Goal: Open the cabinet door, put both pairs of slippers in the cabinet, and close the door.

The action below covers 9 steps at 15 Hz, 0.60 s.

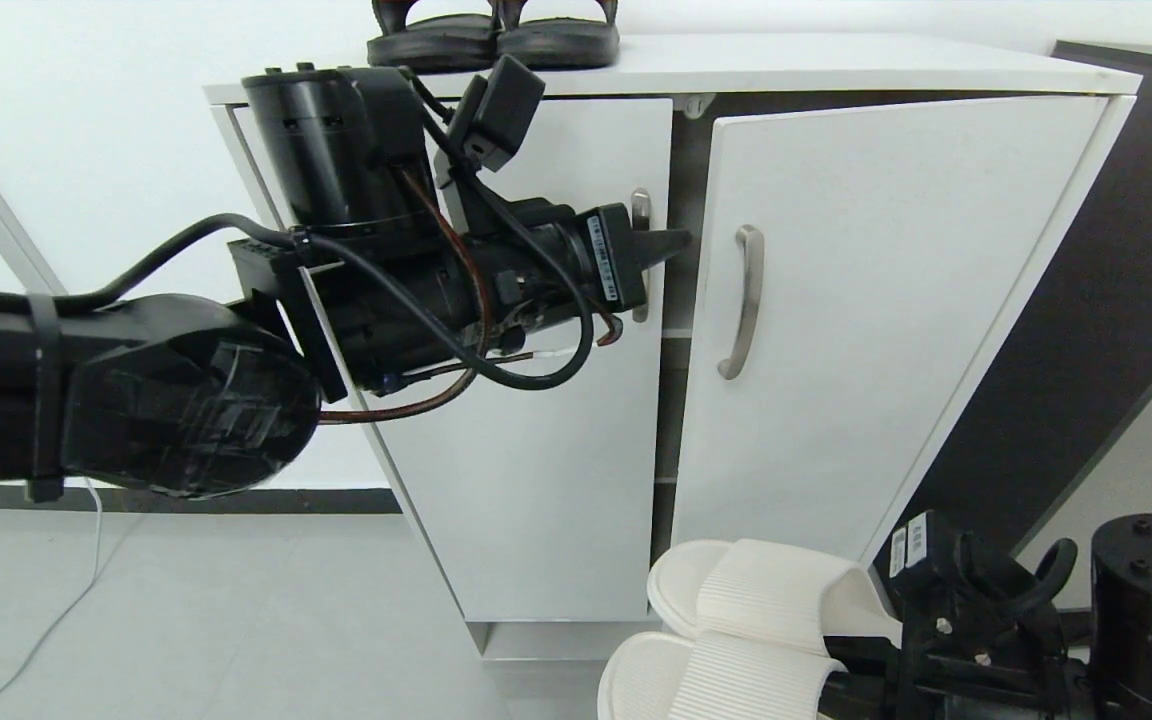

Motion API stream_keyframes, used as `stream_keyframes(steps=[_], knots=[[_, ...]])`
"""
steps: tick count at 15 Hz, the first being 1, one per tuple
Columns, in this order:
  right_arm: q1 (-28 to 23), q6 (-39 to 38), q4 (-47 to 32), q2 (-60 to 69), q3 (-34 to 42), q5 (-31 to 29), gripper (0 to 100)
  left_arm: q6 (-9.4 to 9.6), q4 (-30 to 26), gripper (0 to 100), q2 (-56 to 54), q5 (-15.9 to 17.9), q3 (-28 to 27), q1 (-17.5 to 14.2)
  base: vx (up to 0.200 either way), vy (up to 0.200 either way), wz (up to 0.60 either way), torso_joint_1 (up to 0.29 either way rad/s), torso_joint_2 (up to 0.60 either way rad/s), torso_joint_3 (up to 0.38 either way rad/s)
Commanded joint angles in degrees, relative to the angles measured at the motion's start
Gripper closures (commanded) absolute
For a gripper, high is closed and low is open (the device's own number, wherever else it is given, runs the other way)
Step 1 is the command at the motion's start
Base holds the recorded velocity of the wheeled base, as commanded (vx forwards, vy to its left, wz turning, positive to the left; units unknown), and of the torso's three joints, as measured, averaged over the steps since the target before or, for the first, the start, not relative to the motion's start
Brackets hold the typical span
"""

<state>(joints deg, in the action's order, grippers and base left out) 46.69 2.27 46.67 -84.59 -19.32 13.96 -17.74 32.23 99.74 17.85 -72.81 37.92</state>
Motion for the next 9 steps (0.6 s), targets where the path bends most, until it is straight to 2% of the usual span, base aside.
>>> stream_keyframes(steps=[1, 4, 7, 9], knots=[[0.1, 0.1, 0.0, -0.2, 0.0, 0.0, 100, -0.02, 0.0, 100, 3.0, 0.0, -2.1, 0.0, 0.000, 0.000, 0.00, 0.000, 0.00, 0.000], [0.1, 0.2, -0.1, -0.2, 0.2, 0.0, 100, -0.19, 0.0, 100, 4.6, -0.3, -3.8, 0.0, 0.000, 0.000, 0.00, 0.000, 0.00, 0.000], [0.4, 2.2, -0.2, -0.2, 1.7, 0.1, 100, -1.51, 0.0, 100, 4.4, -0.3, -3.8, 0.0, 0.000, 0.000, 0.00, 0.000, 0.00, 0.000], [1.9, 2.2, -0.2, 0.2, 3.2, 0.1, 100, -1.42, 0.0, 100, 4.0, -0.3, -2.9, 0.4, -0.200, 0.000, 0.00, 0.000, 0.00, 0.002]])
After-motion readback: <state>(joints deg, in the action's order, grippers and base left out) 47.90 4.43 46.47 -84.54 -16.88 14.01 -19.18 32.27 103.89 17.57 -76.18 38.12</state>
